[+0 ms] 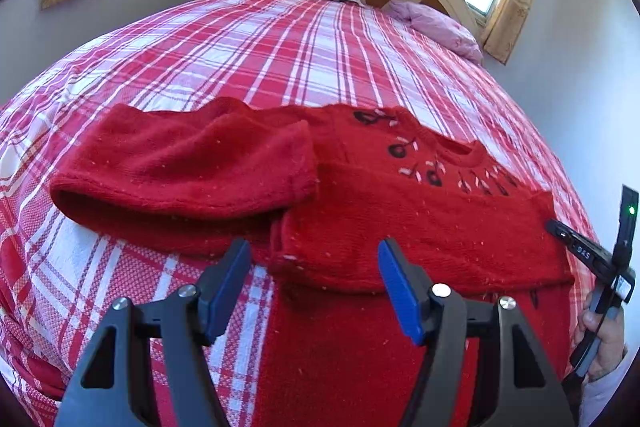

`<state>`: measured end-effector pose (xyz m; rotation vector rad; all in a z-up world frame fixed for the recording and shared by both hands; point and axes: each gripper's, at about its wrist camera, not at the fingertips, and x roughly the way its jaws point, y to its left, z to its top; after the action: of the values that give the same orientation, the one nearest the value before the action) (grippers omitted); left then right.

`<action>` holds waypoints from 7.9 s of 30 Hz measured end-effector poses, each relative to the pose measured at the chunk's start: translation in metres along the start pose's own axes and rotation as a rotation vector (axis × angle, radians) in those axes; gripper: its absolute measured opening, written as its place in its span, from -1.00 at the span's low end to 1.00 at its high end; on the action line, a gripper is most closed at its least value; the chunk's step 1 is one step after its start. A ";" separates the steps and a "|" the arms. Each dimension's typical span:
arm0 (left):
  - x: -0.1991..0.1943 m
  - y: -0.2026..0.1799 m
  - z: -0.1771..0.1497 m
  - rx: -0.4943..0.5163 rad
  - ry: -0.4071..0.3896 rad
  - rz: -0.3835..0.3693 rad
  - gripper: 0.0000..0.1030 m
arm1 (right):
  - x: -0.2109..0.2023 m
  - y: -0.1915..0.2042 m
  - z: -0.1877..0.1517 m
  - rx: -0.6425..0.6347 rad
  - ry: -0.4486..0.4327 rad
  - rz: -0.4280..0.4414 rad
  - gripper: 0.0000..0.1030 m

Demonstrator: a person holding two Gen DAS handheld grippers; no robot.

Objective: Fold small clothes

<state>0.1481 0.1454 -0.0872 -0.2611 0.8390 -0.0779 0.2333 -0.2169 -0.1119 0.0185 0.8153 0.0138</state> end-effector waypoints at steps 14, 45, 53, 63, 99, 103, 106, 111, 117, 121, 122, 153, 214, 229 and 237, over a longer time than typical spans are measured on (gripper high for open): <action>0.011 0.000 0.002 0.005 0.001 0.032 0.33 | -0.022 -0.075 -0.007 0.321 -0.096 0.083 -0.92; 0.042 -0.019 0.009 0.101 0.016 0.126 0.67 | 0.061 -0.088 0.039 0.356 0.051 0.011 -0.83; 0.010 0.014 0.007 0.042 -0.042 0.125 0.75 | -0.043 -0.051 0.005 0.209 -0.117 0.196 -0.78; 0.019 0.018 0.000 0.035 0.008 0.136 0.75 | -0.041 -0.019 -0.062 0.066 -0.017 0.184 -0.78; 0.007 0.018 0.009 0.086 -0.035 0.167 0.76 | -0.041 -0.027 -0.054 0.092 0.008 0.152 -0.74; -0.024 0.057 0.015 0.063 -0.114 0.280 0.84 | -0.068 -0.013 -0.034 0.130 -0.078 0.242 -0.70; -0.037 0.091 0.016 -0.013 -0.137 0.333 0.85 | -0.085 0.019 -0.016 0.167 -0.161 0.443 0.44; -0.042 0.118 0.013 -0.124 -0.135 0.299 0.85 | -0.066 0.109 0.017 0.115 -0.108 0.715 0.74; -0.041 0.123 0.008 -0.111 -0.131 0.287 0.85 | 0.002 0.209 0.043 0.037 0.052 0.770 0.69; -0.046 0.133 0.007 -0.105 -0.138 0.295 0.85 | 0.039 0.255 0.047 -0.002 0.117 0.731 0.64; -0.046 0.137 0.007 -0.111 -0.138 0.296 0.85 | 0.049 0.265 0.046 -0.010 0.139 0.730 0.55; -0.056 0.128 0.019 -0.137 -0.171 0.256 0.85 | -0.087 0.174 0.135 0.055 -0.154 0.798 -0.82; 0.073 0.002 0.101 -0.037 -0.019 0.306 0.93 | 0.004 -0.029 0.005 0.205 -0.036 0.234 -0.76; 0.075 0.002 0.087 0.021 0.057 0.288 0.96 | -0.014 -0.037 0.002 0.208 -0.069 0.237 -0.76; 0.053 -0.021 0.022 0.210 0.036 0.328 0.98 | -0.033 -0.026 -0.046 0.112 -0.039 0.234 -0.75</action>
<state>0.2002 0.1204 -0.1065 0.0768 0.8928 0.1360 0.1777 -0.2425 -0.1199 0.2193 0.7702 0.1881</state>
